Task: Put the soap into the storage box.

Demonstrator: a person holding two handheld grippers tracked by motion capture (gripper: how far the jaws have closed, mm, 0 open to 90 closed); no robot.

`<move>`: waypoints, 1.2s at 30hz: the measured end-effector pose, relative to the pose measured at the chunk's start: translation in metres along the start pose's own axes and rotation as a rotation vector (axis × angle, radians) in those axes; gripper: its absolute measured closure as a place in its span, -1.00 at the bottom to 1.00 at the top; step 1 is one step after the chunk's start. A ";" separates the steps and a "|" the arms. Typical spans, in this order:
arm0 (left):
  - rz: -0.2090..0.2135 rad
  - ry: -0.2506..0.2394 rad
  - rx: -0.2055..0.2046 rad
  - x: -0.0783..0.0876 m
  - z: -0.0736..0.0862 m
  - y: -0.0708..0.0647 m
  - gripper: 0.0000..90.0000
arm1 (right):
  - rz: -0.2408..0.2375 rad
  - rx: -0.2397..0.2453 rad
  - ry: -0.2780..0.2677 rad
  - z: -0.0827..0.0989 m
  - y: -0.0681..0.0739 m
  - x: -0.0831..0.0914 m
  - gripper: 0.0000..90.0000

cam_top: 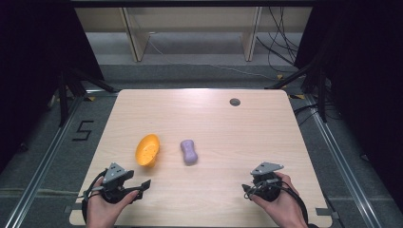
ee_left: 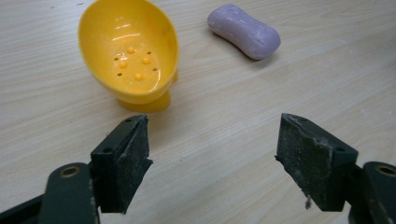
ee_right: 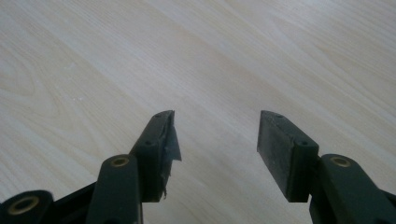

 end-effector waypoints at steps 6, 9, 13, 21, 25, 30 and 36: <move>0.004 0.035 -0.017 -0.007 -0.022 -0.011 -0.38 | 0.000 0.004 0.003 0.000 0.000 -0.001 0.04; 0.003 0.065 -0.037 -0.016 -0.037 -0.019 -0.39 | 0.004 0.004 0.007 0.000 0.000 0.000 0.04; -0.003 0.084 -0.047 -0.027 -0.051 -0.027 -0.38 | 0.008 0.004 0.006 0.000 0.000 0.000 0.04; -0.018 0.199 -0.047 -0.071 -0.076 -0.035 -0.42 | 0.010 -0.004 0.012 0.001 -0.001 -0.001 0.03; -0.027 0.247 -0.051 -0.085 -0.084 -0.037 -0.42 | 0.012 -0.005 0.011 0.001 -0.001 -0.001 0.03; -0.045 0.299 -0.036 -0.108 -0.089 -0.039 -0.44 | 0.013 -0.006 0.014 0.001 -0.001 -0.001 0.03; -0.048 0.361 0.041 -0.134 -0.087 -0.046 -0.44 | 0.012 -0.006 0.014 0.002 -0.002 -0.001 0.03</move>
Point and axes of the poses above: each handheld gripper's, and its own axes: x roughly backward along the jaws, z roughly out of its underside, y roughly to its left, the point moved 7 cm from there along -x, roughly forward along the jaws, and after that the axes turned 14 degrees about -y, right-handed, at the moved point
